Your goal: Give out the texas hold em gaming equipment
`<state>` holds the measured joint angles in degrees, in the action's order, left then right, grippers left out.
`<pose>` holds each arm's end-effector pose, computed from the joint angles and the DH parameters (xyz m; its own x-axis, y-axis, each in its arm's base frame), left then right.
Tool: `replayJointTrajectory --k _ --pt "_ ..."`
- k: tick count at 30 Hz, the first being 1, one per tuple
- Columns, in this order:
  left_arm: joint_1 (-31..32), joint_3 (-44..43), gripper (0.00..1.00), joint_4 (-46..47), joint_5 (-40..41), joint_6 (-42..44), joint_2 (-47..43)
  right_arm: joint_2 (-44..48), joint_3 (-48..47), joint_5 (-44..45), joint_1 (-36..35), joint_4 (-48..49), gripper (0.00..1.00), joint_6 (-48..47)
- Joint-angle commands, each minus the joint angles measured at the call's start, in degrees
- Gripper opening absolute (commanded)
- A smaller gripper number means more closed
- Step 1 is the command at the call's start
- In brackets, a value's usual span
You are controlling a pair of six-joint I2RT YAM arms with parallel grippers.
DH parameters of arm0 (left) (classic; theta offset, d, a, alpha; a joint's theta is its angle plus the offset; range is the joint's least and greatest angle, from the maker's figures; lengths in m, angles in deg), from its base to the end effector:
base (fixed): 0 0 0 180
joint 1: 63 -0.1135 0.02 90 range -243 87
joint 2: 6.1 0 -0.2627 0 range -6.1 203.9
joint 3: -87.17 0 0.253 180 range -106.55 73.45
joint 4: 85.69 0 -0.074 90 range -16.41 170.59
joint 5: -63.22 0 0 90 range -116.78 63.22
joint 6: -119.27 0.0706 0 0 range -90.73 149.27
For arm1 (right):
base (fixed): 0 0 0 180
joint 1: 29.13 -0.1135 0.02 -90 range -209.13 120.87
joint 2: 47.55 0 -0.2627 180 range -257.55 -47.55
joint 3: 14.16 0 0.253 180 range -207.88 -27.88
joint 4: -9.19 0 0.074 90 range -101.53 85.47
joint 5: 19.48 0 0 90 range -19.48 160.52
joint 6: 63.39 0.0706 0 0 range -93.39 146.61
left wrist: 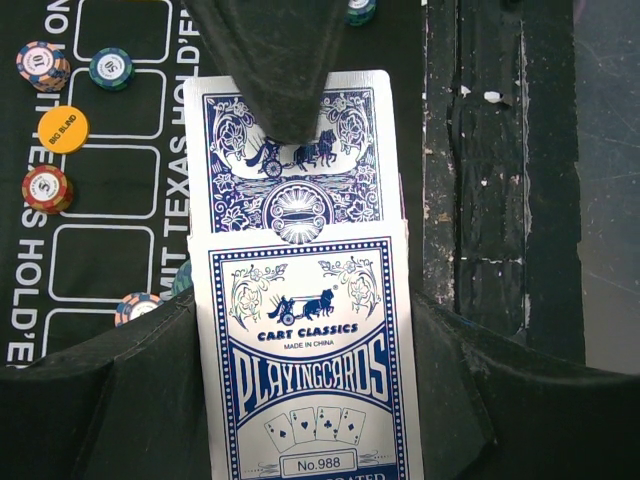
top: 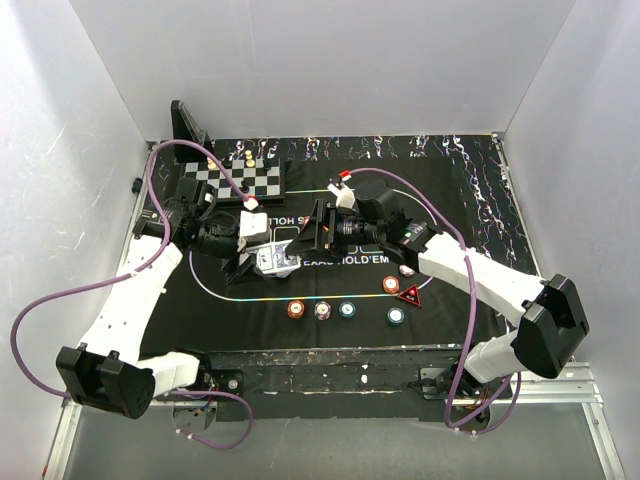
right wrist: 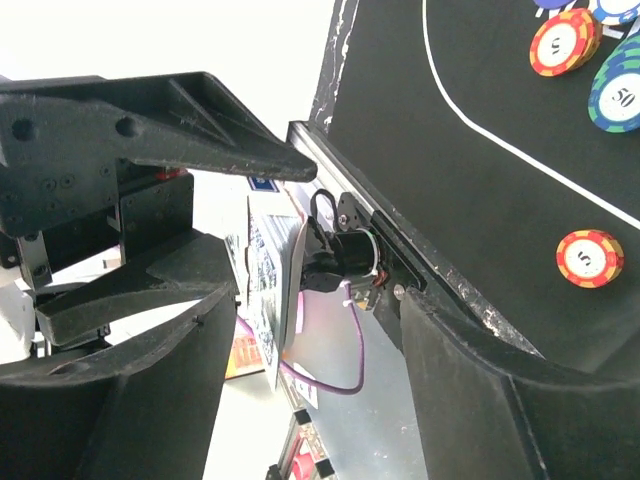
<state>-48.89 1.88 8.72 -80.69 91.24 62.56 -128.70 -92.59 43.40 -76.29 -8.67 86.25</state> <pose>0.1881 -0.1061 0.3227 -0.0502 0.5488 -0.8345 0.9987 0.0344 -0.0375 0.2215 0.2862 0.3130 -0.9343 0.1219 -0.3349 -0.2703 0.3701 0.8888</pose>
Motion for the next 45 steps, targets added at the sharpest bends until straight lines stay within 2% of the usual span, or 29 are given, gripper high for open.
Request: replayJointTrajectory --k 1,6,13,21,36,45 --pt "0.04 -1.54 0.11 1.83 -3.65 -3.44 1.03 -0.58 -3.31 -0.4 -1.71 1.77 0.75 -1.45" --pt "0.13 -3.75 0.15 -1.42 -5.06 -2.13 2.62 -2.88 -4.81 -0.4 -2.85 1.24 0.67 -1.37" --pt "0.04 -2.08 0.15 -0.63 -6.29 -1.33 0.33 -1.56 -3.76 1.1 -2.42 0.54 0.55 -1.54" --pt "0.13 -2.17 0.14 -3.09 -7.96 0.34 0.24 0.81 -1.21 2.24 -0.92 0.54 0.46 -1.19" --pt "0.04 -0.85 0.17 -0.72 -8.32 -3.17 -0.37 3.27 -1.21 4.96 0.05 -3.68 0.23 -3.21" --pt "0.13 -1.29 0.17 -1.07 -9.2 -3.53 -0.28 4.85 -1.91 7.16 0.31 -7.54 0.22 -5.58"
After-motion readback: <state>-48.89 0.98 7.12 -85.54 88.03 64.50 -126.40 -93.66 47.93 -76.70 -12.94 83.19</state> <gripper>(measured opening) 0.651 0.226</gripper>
